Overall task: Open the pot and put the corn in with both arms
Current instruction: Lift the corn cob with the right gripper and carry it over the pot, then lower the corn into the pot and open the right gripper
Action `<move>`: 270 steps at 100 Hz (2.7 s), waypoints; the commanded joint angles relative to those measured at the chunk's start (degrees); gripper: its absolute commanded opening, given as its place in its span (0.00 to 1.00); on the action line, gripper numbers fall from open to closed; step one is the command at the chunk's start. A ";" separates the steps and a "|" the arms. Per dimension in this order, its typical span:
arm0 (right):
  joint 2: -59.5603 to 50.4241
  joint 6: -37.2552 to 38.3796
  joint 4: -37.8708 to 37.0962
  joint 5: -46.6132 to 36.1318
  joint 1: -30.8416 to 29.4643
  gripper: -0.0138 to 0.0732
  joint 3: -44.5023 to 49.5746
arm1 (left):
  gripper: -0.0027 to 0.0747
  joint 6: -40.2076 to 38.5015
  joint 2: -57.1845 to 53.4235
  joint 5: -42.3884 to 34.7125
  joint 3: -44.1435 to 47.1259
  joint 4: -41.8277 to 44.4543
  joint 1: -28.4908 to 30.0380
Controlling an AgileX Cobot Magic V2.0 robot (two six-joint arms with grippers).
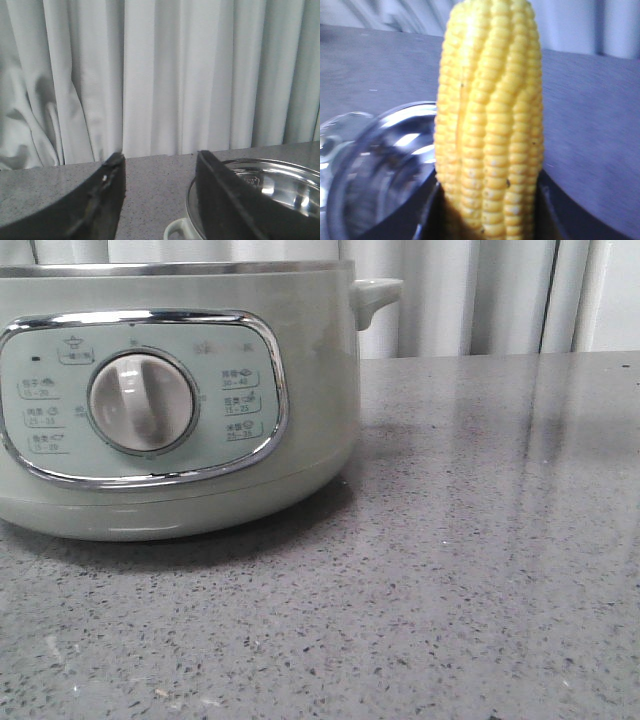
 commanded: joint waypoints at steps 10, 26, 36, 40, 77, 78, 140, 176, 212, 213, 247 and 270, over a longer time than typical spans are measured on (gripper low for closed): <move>2.86 -1.10 2.33 -5.20 9.01 0.33 -4.90 | 0.37 -0.46 0.35 -3.64 -1.64 -1.21 -0.96; 9.14 -1.10 2.33 -6.93 16.06 0.33 -6.19 | 0.37 -0.46 0.35 -3.64 -1.64 -1.21 -0.96; 13.57 -1.10 2.33 -6.93 18.58 0.33 -7.51 | 0.37 -0.46 0.35 -3.64 -1.64 -1.21 -0.96; 15.34 -1.10 2.33 -6.93 19.16 0.33 -7.99 | 0.37 -0.46 0.35 -3.64 -1.64 -1.21 -0.96; 23.51 -1.10 1.95 -4.32 19.70 0.38 -8.45 | 0.37 -0.46 0.35 -0.50 -1.55 -1.21 -0.96; 23.55 -1.10 1.95 -4.21 19.70 0.39 -8.45 | 0.37 -0.46 0.35 -0.50 -1.55 -1.21 -0.96; 9.16 -1.10 -1.44 1.16 19.60 0.58 -8.23 | 0.37 -0.46 0.35 -0.49 -1.55 -0.69 -0.96; -15.23 -1.10 -12.19 -7.63 19.60 0.09 13.07 | 0.37 -0.46 0.35 -0.17 -1.55 -0.69 -0.96; -46.89 -1.10 -22.26 -32.46 19.47 0.09 45.48 | 0.37 -0.46 0.35 4.30 -1.55 -0.69 -0.96; -47.32 -1.10 -22.36 -32.73 19.37 0.09 45.77 | 0.37 -0.46 0.35 4.30 -1.55 -0.69 -0.96; -60.53 -1.10 -37.17 -32.58 15.29 0.09 50.82 | 0.01 -0.46 0.08 5.44 -1.55 -1.20 -0.96; -64.63 -1.10 -37.73 -32.68 12.74 0.09 50.82 | 0.01 -0.46 -1.27 11.14 -1.55 -1.20 -0.96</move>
